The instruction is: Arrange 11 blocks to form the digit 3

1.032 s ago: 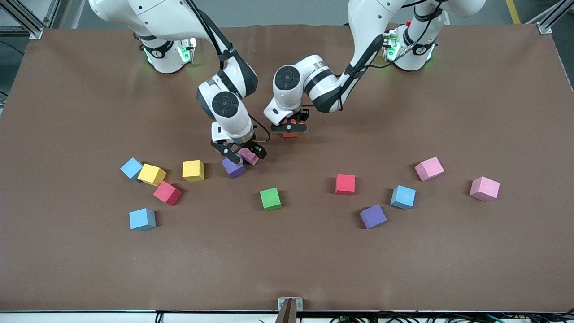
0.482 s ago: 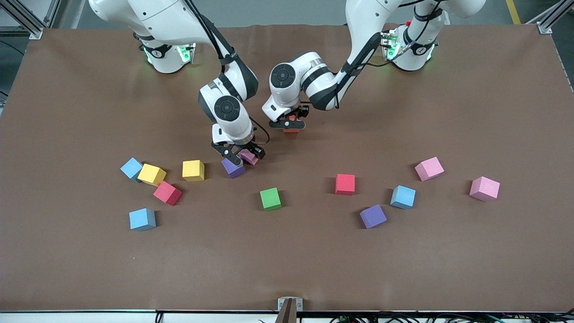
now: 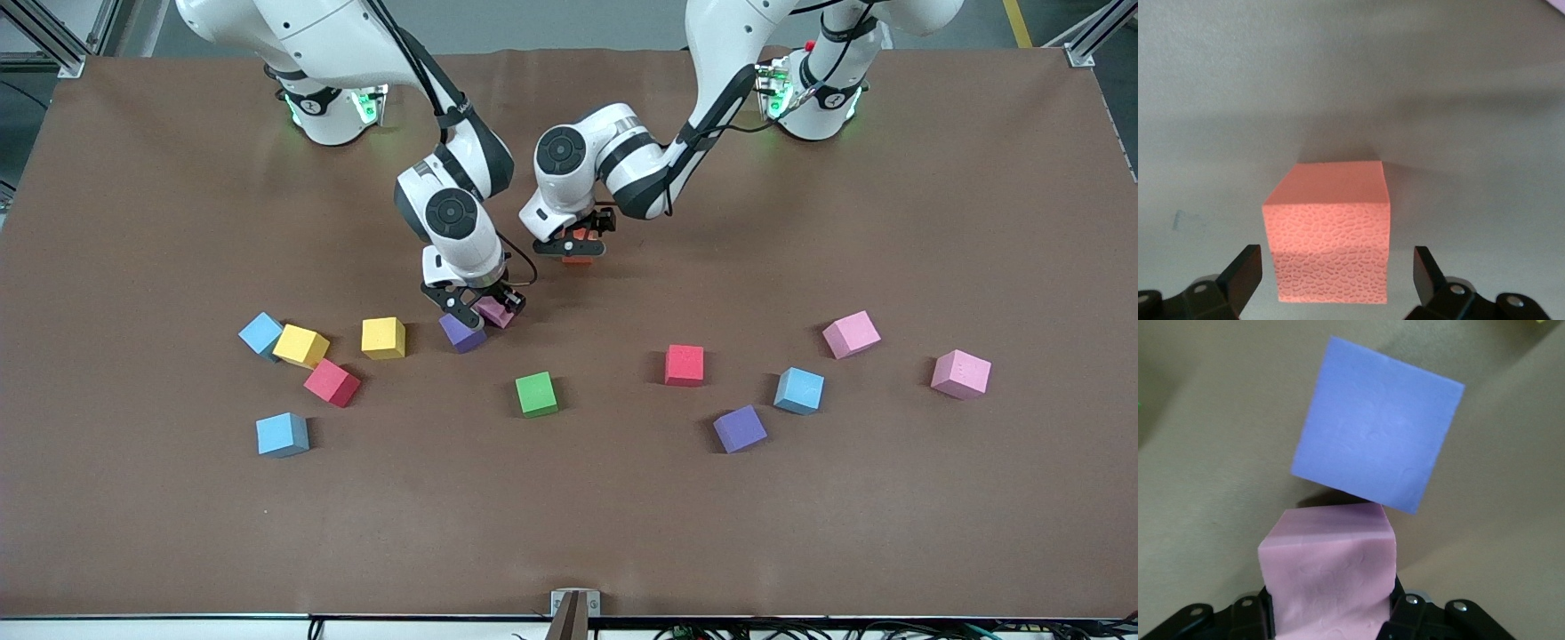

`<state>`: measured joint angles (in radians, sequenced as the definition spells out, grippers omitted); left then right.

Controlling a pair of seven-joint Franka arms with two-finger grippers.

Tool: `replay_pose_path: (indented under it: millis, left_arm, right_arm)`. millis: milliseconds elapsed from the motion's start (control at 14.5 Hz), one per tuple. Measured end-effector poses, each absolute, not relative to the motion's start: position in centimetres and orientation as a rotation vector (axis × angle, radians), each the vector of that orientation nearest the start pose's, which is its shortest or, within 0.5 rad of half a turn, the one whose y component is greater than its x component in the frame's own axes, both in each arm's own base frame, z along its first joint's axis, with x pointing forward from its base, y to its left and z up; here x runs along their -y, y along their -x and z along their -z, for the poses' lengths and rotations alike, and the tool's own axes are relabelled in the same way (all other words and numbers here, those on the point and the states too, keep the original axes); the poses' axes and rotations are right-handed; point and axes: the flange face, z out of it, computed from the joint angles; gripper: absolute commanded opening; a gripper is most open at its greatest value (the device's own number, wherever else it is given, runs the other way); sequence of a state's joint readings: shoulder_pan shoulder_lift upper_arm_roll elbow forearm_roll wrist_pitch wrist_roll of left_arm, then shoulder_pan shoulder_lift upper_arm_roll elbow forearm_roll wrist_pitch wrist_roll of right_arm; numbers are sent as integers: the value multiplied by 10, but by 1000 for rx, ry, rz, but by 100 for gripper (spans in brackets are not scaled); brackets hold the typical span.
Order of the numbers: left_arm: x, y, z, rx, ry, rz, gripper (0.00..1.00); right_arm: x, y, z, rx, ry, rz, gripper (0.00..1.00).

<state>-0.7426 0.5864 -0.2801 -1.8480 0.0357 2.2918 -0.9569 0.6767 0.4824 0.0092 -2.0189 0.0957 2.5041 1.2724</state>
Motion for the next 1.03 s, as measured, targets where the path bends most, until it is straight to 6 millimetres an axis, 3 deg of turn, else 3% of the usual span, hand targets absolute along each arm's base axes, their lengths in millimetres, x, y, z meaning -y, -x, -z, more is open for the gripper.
replay_pose_path:
  millis: [206, 413, 688, 1032]
  left_arm:
    - [534, -352, -228, 55, 3130, -228, 100]
    - [516, -383, -268, 179, 3148, -175, 100]
    - [466, -440, -313, 330, 3151, -117, 100]
    - [378, -522, -323, 297, 3170, -64, 100]
  right_arm:
    - [-384, -473, -223, -1013, 2937, -82, 40]
    - [-384, -480, -241, -1031, 2988, -153, 40]
    - [-376, -493, -253, -987, 3014, -172, 40]
    - [-374, -498, -257, -975, 3008, -163, 40]
